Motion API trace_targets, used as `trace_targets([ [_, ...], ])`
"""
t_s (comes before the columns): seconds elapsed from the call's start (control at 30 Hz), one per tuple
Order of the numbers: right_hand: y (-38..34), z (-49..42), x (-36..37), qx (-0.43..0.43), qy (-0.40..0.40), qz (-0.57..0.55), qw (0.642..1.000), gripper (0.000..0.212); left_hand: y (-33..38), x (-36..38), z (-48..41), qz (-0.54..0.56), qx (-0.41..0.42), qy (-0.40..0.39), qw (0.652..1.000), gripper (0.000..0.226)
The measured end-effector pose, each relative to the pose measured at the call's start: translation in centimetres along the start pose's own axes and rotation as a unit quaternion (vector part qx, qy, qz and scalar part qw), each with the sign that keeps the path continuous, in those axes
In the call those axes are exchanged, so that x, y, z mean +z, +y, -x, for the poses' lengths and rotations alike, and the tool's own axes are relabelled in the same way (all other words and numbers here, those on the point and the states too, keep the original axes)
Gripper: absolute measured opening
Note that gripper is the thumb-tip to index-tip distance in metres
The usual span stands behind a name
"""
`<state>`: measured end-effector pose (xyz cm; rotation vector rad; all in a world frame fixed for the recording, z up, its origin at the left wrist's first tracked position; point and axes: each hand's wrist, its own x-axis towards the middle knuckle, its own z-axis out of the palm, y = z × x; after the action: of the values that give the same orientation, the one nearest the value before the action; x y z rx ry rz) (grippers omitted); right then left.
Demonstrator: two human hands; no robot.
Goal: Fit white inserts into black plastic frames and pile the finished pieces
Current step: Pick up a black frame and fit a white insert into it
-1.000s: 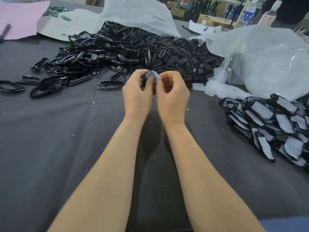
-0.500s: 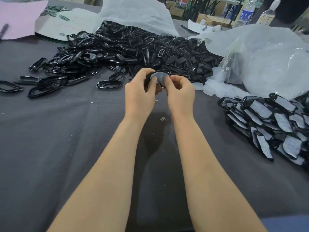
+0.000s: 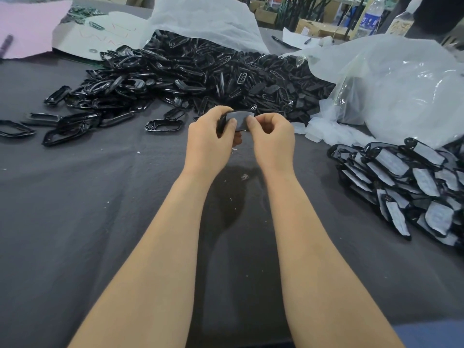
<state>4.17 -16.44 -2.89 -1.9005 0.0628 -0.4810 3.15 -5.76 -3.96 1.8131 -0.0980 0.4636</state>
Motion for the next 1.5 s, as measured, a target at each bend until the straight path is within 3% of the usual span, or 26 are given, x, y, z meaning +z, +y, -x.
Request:
trace_targets([
  [0.37,0.9,-0.6,0.0,0.035,-0.026,-0.001,0.999,0.011,0.0,0.1,0.2,-0.015,0.008,-0.018,1.000,0.015],
  [0.5,1.1,-0.8,-0.3,0.092,-0.034,-0.085,0.992,0.014,-0.1,0.1,0.1,-0.008,-0.005,-0.025,1.000,0.015],
  [0.6,1.0,-0.8,-0.3,0.136,-0.087,-0.174,0.971,0.001,-0.1,0.1,-0.1,0.017,-0.028,-0.034,0.999,0.014],
  [0.67,1.0,-0.8,-0.2,0.145,-0.101,-0.199,0.964,0.008,-0.1,0.0,-0.2,0.032,-0.046,-0.040,0.998,0.014],
  [0.97,1.1,-0.6,0.3,0.121,-0.073,-0.162,0.977,0.019,-0.3,0.2,-0.1,0.053,-0.074,-0.038,0.995,0.013],
  [1.3,1.1,-0.4,0.6,0.078,-0.044,-0.049,0.995,0.015,-0.2,0.4,0.1,0.070,-0.092,-0.041,0.992,0.010],
  [1.5,1.2,-0.4,0.4,0.081,-0.054,-0.073,0.993,0.009,0.0,0.2,0.1,0.075,-0.100,-0.033,0.992,0.017],
])
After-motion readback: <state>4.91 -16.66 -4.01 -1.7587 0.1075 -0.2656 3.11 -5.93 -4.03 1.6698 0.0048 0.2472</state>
